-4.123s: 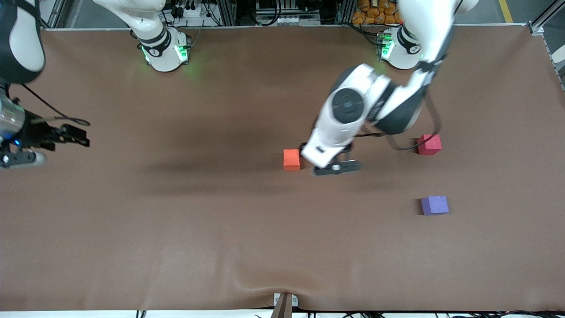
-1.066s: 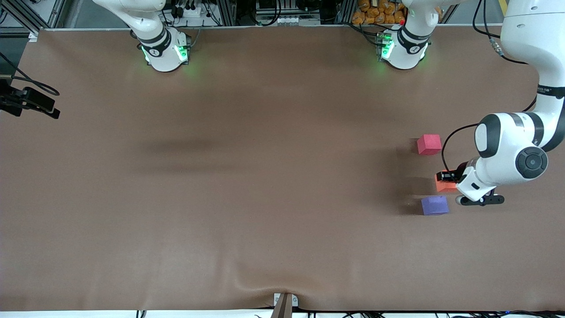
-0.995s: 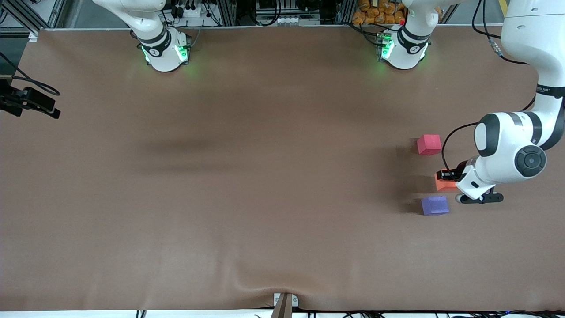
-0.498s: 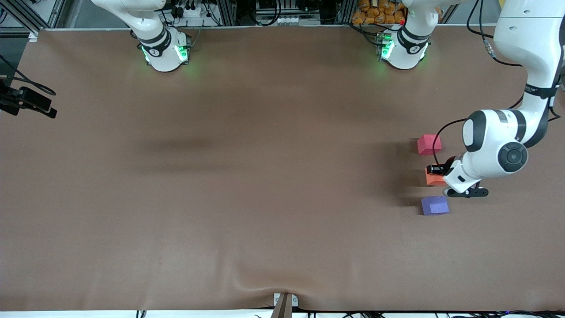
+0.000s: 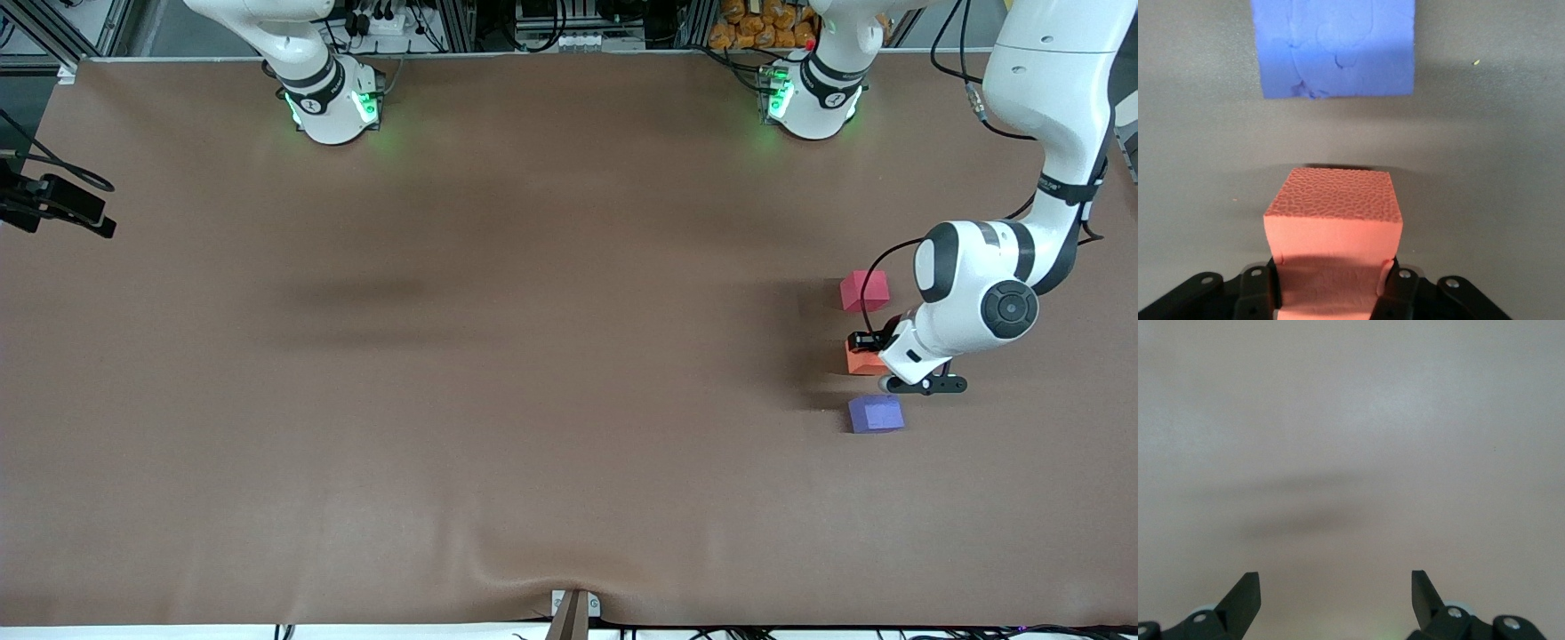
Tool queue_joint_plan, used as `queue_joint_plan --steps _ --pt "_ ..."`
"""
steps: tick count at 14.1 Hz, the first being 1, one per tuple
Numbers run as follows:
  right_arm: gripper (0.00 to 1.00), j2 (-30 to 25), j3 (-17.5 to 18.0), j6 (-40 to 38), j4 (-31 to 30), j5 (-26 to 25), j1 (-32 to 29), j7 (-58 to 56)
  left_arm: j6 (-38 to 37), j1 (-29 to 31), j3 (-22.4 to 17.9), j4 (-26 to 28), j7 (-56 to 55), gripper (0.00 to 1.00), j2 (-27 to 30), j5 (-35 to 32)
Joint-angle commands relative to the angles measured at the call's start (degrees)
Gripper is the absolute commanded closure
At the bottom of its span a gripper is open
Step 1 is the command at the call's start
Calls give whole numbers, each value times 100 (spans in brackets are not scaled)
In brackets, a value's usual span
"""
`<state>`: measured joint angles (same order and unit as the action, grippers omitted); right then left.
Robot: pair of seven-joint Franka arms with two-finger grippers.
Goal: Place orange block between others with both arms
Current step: 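Lower the orange cube between the pink and purple cubes, open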
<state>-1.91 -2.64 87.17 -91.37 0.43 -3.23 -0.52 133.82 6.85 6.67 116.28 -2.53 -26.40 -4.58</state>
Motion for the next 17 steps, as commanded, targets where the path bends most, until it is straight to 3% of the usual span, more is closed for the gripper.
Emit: queue_joint_plan --steps 1,2,7,13,17 --pt "0 -3 -61 -77 102 71 68 43 135 -17 19 -8 -28 51 -93 -122" --pt "0 -3 -61 -77 102 71 68 43 144 -25 19 -26 -28 1 -128 -131" --pt "0 6 -61 -77 102 71 85 52 4 -61 36 -473 -352 0 204 -113" --pt "0 6 -52 -77 102 63 103 60 -2191 -131 580 -1817 -1713 0 1145 -122" --pt "0 6 -52 -77 102 71 94 43 -2992 -105 783 -2485 -1900 0 1663 -122"
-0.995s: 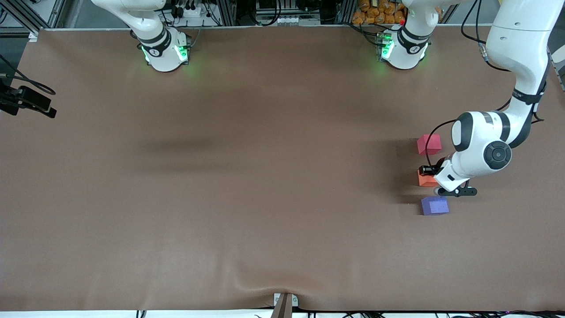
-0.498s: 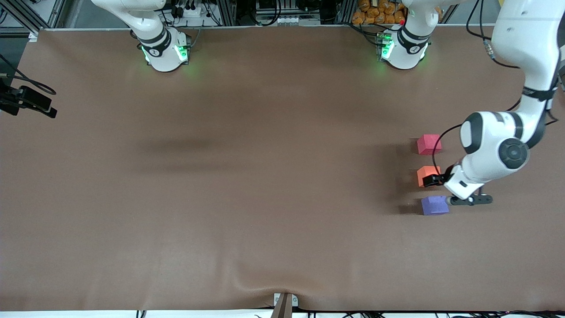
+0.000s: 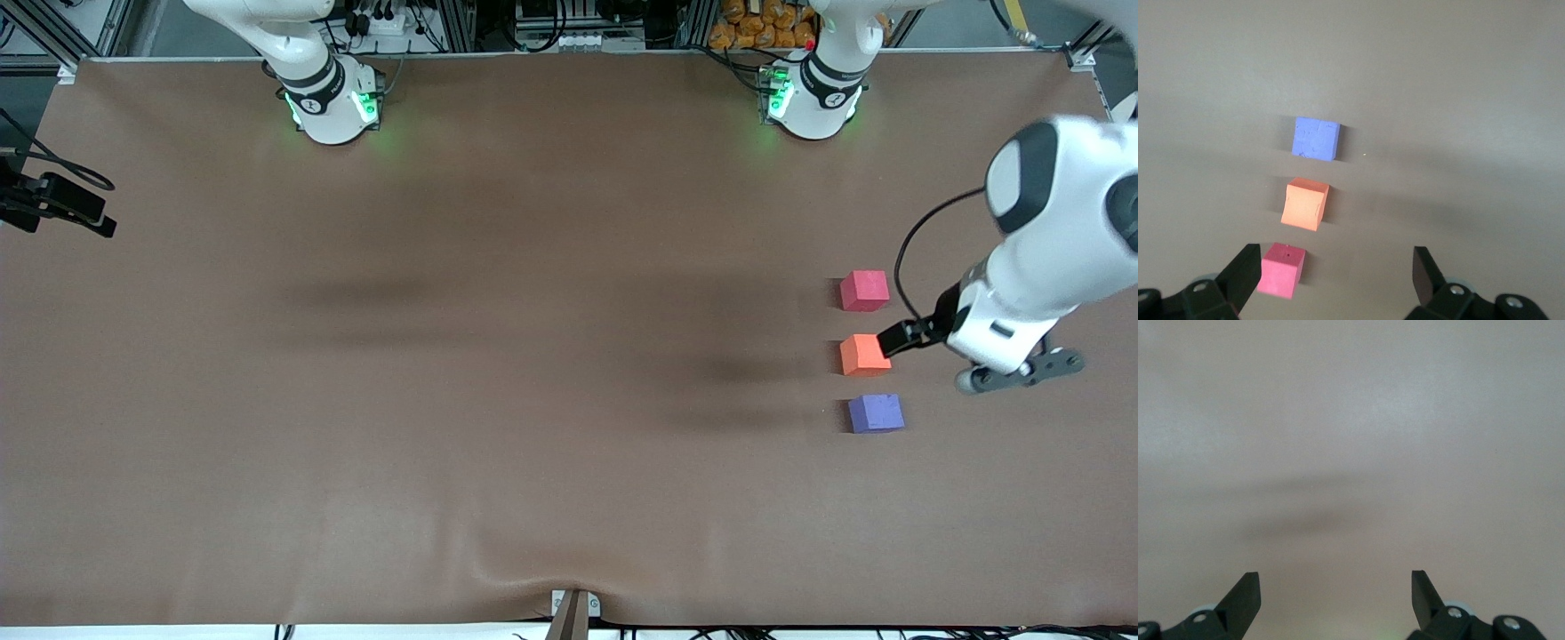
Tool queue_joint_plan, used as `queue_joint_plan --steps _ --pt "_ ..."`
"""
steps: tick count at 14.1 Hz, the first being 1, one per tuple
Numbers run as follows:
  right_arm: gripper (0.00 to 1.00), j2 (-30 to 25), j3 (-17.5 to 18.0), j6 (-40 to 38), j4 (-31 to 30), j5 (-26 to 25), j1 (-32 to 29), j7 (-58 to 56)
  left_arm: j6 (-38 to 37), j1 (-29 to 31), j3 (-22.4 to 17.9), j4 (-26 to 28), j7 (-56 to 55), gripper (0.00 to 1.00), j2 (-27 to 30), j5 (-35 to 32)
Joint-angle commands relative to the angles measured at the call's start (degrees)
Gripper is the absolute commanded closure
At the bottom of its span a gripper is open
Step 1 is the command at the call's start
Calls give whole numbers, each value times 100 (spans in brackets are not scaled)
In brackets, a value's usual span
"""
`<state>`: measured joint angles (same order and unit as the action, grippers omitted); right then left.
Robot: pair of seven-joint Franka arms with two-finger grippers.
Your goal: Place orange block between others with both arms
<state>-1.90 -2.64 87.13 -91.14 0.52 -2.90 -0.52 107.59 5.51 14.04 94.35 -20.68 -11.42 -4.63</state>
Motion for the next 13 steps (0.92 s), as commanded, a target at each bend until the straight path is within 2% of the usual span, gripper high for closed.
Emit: queue_joint_plan --steps 1,5,7,10,12,13 --pt "0 6 -52 -73 79 54 70 52 -666 20 63 -486 -68 0 244 -118" --pt "0 6 -44 -108 70 54 70 52 -1748 47 449 -1164 -50 0 499 -56" --pt "0 6 -52 -108 70 54 70 52 -1829 47 555 -1121 -24 0 824 -38" --pt "0 6 -44 -108 70 54 70 25 -1979 125 564 -1156 326 0 860 14" --pt "0 6 -52 -108 70 54 53 17 -1952 -14 398 -1121 599 0 974 233" --pt "0 6 -52 -108 70 54 44 17 -2004 -406 -99 -1095 739 0 1070 243"
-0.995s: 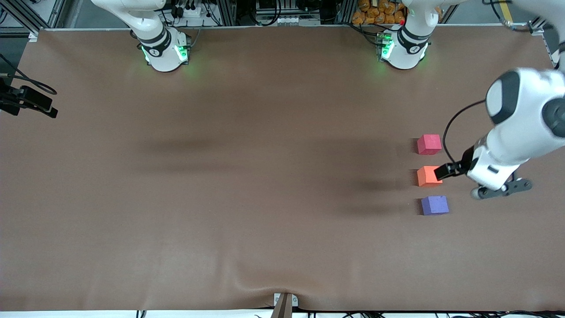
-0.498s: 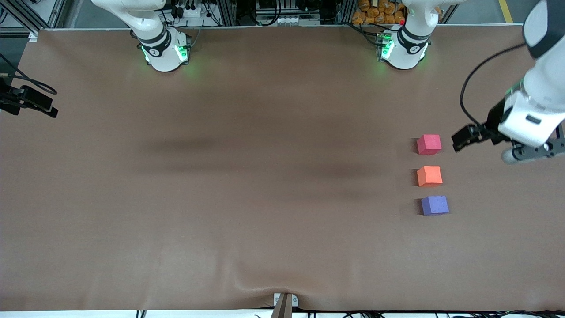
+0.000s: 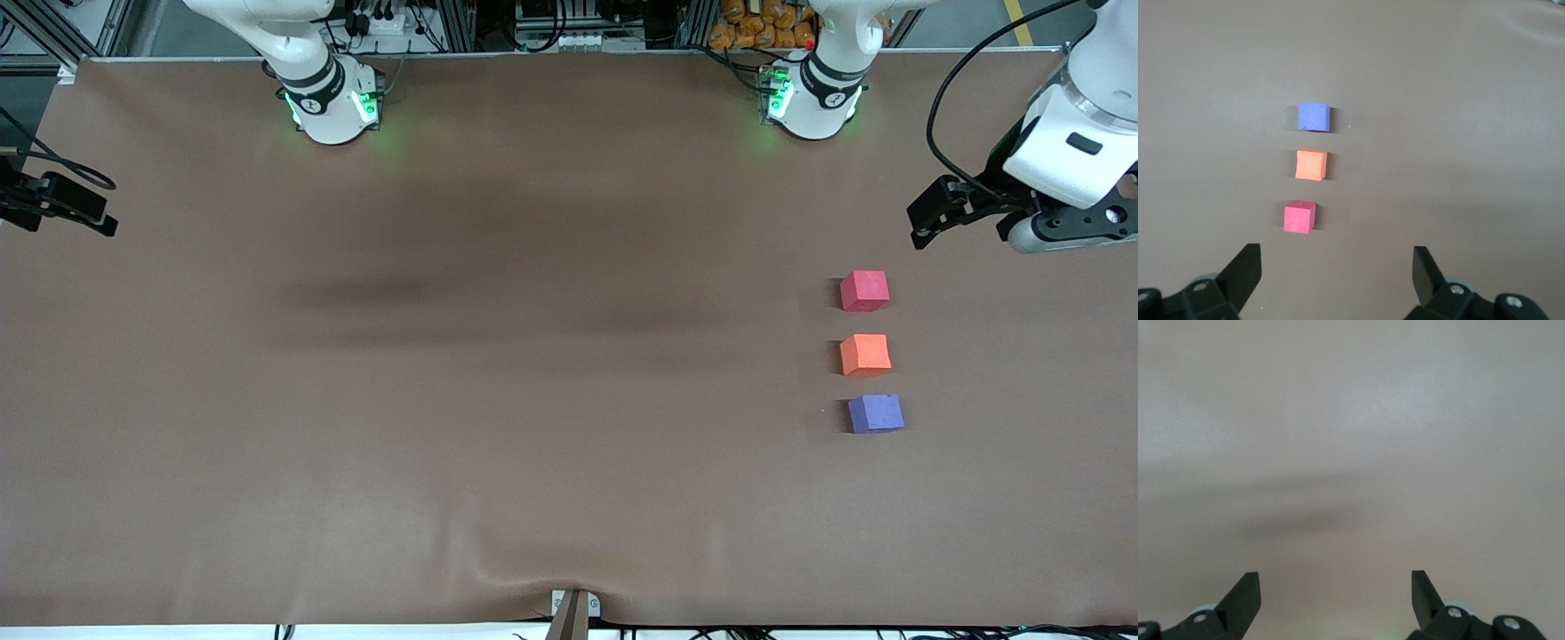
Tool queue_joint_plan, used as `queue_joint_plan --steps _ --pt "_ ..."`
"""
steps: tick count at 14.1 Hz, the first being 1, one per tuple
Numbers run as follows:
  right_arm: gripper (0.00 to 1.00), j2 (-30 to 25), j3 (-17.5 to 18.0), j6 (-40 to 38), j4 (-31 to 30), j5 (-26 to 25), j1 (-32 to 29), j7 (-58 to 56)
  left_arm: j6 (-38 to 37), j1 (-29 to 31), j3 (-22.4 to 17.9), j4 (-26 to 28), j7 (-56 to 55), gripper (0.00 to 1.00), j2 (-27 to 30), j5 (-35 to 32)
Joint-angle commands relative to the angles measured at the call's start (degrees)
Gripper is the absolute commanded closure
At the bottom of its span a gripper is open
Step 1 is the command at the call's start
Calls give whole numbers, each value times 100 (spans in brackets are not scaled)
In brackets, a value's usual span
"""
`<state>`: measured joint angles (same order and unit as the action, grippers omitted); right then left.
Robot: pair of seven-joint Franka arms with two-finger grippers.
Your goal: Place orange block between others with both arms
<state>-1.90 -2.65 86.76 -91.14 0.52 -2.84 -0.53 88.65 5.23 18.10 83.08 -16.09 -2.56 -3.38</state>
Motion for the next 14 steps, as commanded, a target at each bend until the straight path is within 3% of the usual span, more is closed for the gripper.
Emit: queue_joint_plan --steps 1,2,5,14 --pt "0 6 -51 -72 70 53 37 18 -241 -887 -1135 137 464 0 307 153" --pt "0 6 -51 -72 61 45 37 18 -295 -1101 -1542 242 701 0 395 275" --pt "0 6 -51 -72 61 45 37 18 -322 -1305 -1949 532 1099 0 606 303" --pt "0 6 -51 -72 61 45 46 18 -655 -1182 -1985 419 1398 0 651 162"
